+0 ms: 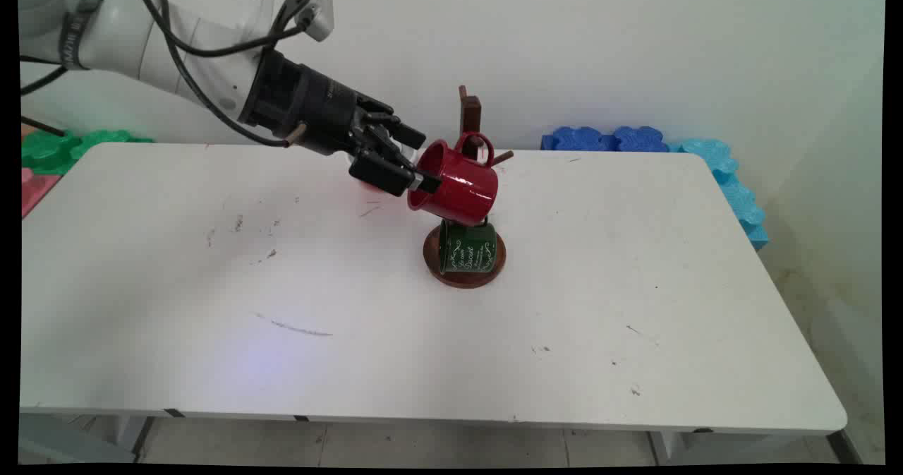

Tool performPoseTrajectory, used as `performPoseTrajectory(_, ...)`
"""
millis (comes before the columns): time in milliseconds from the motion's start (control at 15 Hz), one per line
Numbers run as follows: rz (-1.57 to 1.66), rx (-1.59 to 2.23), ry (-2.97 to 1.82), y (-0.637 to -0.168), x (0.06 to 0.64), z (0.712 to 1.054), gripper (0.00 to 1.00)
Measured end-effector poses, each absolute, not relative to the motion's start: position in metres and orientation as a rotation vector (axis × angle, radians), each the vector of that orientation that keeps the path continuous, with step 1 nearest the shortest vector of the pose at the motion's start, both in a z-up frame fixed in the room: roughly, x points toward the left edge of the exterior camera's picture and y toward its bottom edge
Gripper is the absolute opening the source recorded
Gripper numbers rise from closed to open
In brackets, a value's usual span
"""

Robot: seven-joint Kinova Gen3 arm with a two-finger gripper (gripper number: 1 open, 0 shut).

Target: Pick up the red mug from the rack

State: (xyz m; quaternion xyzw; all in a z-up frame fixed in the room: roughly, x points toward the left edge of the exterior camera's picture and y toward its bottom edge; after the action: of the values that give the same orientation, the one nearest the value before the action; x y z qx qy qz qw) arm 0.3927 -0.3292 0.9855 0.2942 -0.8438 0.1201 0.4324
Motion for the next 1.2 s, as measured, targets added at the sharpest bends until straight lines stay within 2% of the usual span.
performPoseTrajectory(1200,0.083,1.033,-1.948,-0.324,0.385,0.974,1.00)
